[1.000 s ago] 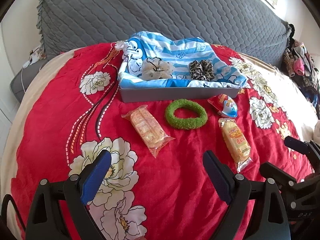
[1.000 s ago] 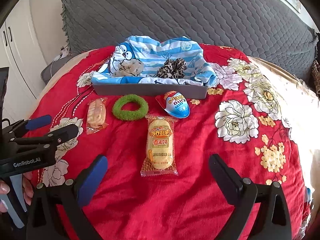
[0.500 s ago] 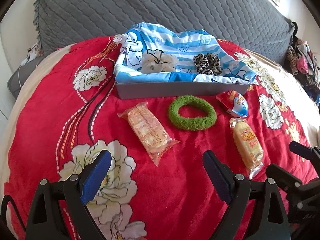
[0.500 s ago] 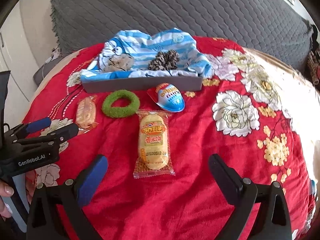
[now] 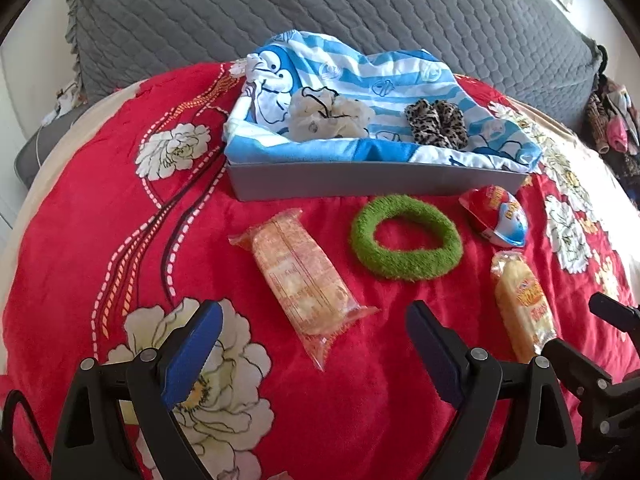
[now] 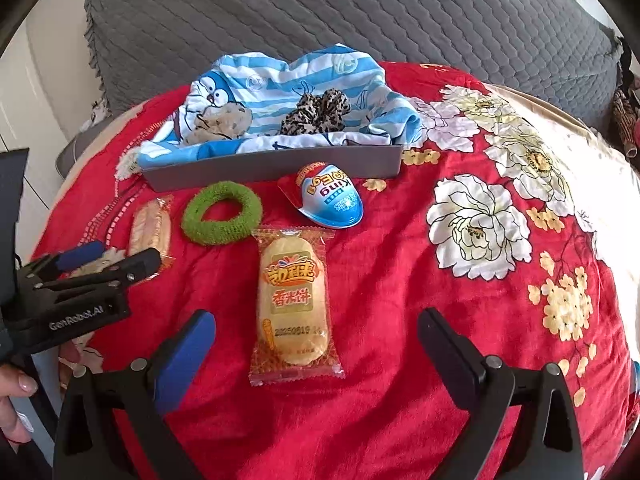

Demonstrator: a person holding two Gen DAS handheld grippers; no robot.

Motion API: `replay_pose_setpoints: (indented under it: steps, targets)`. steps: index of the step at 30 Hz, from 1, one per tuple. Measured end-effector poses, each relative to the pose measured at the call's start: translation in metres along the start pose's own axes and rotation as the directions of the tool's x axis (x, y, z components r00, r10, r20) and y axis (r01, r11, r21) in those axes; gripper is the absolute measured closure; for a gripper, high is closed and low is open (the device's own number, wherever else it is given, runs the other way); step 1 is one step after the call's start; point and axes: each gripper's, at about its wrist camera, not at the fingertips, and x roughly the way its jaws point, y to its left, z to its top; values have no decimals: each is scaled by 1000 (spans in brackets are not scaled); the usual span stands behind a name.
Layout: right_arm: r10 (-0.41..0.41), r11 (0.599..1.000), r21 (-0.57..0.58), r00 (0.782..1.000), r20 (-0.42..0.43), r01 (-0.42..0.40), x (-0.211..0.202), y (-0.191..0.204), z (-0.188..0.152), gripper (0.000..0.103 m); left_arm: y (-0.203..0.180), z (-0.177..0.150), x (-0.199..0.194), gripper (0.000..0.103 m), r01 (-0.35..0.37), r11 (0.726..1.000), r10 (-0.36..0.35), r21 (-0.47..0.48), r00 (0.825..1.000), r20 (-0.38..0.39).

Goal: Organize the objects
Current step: 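Move the left gripper to the clear cracker packet while the right approaches the yellow rice-cake packet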

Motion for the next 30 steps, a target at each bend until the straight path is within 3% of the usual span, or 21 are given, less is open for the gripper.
replay_pose_setpoints:
  steps: [30]
  targets:
    - [-24,1000,-6,1000,-15,24,28,3,7,1,15,11,33,10,24,999,-25,-48,1000,-17]
